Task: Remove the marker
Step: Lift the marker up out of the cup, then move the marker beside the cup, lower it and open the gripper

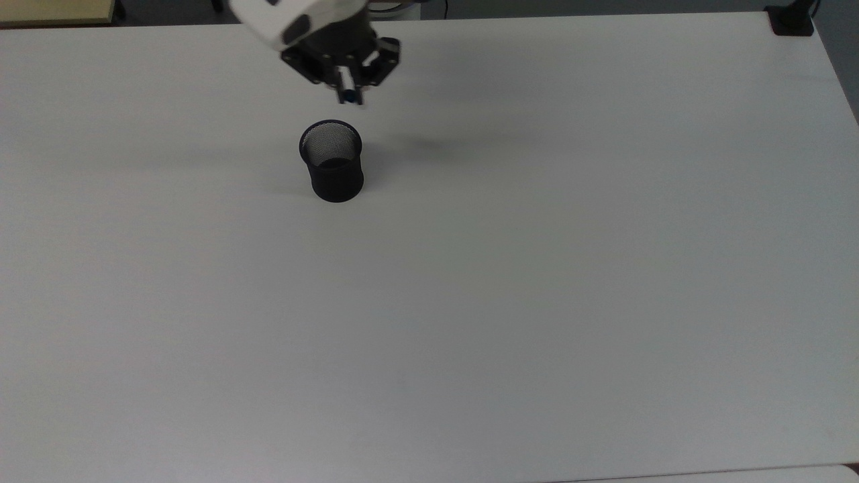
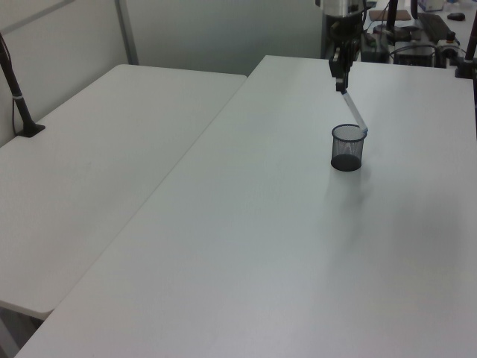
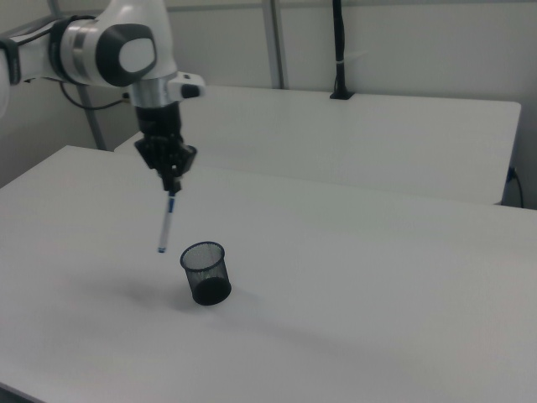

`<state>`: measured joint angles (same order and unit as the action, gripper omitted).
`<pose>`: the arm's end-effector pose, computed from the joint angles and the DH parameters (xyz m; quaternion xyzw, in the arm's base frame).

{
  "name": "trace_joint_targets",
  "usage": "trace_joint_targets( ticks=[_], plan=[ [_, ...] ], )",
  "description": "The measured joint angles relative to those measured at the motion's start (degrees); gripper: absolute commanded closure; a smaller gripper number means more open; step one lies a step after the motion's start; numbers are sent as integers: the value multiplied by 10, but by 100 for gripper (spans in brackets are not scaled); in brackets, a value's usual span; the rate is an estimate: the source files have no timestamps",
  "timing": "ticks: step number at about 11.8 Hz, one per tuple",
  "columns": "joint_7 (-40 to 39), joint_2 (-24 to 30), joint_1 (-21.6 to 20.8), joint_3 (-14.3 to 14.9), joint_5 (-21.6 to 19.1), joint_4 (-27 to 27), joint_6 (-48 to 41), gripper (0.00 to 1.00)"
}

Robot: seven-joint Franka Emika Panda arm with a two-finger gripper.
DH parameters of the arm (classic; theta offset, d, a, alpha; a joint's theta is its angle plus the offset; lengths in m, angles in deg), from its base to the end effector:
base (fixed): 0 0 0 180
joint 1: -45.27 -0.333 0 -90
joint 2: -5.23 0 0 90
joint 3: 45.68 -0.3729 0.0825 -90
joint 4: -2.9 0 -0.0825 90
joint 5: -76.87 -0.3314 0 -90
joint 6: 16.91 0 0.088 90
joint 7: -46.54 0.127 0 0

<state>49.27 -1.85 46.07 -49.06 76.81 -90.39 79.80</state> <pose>0.5479 0.0227 0.5821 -0.9995 0.0015 0.0320 0.0027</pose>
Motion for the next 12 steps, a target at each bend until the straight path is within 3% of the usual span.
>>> trace_joint_targets(
  ticks=[4, 7, 8, 9, 10, 12],
  plan=[
    [59, -40, -80, -7, -1, -14, 1, 86],
    [84, -92, -101, -7, -1, -20, 52, 82],
    [93, -106, -104, -7, -1, -21, 67, 69],
    [100, -122, -107, -7, -1, -22, 85, 39],
    [101, -132, -108, -7, -1, -22, 97, 0],
    [101, -138, -108, -7, -1, -22, 107, 0]
  ],
)
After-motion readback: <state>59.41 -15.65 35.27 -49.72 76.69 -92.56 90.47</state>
